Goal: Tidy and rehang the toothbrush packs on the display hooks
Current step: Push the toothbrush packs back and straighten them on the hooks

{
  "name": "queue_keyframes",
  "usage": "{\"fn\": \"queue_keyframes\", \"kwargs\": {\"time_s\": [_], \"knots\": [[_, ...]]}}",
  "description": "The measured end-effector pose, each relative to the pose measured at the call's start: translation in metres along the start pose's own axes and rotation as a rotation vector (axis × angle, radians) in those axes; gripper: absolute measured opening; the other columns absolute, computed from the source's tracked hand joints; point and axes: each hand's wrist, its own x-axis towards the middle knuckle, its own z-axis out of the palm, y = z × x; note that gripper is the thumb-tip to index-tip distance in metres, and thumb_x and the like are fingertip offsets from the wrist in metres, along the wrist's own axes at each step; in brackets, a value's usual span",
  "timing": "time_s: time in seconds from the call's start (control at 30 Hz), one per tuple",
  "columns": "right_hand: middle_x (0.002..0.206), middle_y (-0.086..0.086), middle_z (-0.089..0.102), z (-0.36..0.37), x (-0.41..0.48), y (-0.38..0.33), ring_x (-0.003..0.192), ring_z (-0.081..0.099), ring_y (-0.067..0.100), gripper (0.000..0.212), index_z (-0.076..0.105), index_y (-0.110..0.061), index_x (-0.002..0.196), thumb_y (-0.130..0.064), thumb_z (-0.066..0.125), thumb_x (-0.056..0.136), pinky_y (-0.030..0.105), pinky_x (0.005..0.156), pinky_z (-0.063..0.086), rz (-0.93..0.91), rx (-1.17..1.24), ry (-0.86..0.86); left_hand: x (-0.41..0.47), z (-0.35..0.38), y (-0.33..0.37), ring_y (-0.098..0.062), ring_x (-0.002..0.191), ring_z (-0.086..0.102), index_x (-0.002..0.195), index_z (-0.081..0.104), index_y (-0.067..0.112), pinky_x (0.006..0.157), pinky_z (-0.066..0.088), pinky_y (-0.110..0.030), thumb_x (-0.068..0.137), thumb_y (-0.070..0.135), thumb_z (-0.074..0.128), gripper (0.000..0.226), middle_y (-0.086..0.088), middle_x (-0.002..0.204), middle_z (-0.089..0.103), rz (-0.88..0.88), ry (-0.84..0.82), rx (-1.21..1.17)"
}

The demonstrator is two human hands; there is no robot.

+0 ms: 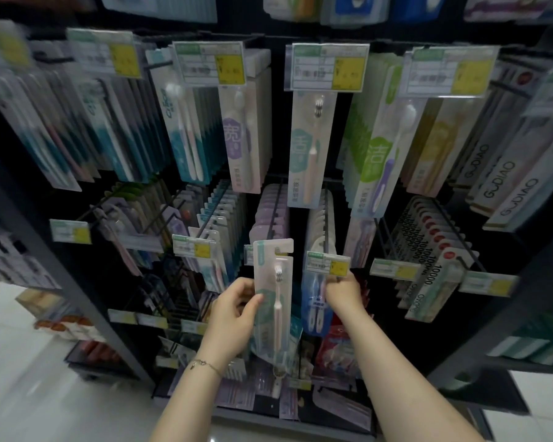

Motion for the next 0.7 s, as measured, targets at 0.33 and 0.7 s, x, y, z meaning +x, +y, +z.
{"fn": "queue_keyframes", "kwargs": {"time_s": [0.33, 0.7], "knots": [[0.099, 0.002, 0.059, -0.009, 0.000, -0.011, 0.099, 0.055, 0.016, 0.022, 0.063, -0.010, 0.104, 0.004, 0.051, 0.092, 0.010, 0.069, 0.039, -0.063, -0.057, -0.059, 0.015, 0.000, 0.036, -0.009, 0.096, 0.068, 0.100, 0.065, 0.023, 0.089, 0.057, -0.032, 0.098, 0.012, 0.061, 0.012, 0.004, 0.098, 0.072, 0.063, 0.019, -0.058], [0.120, 0.007, 0.062, -0.018, -0.011, 0.007, 0.107, 0.058, 0.023, 0.032, 0.055, -0.009, 0.127, -0.023, 0.055, 0.098, 0.022, 0.081, 0.038, 0.029, -0.246, -0.153, 0.068, -0.006, 0.116, -0.010, 0.084, 0.066, 0.097, 0.064, 0.023, 0.072, 0.052, -0.025, 0.099, 0.005, 0.058, 0.020, 0.002, 0.097, 0.070, 0.125, 0.169, -0.291]]}}
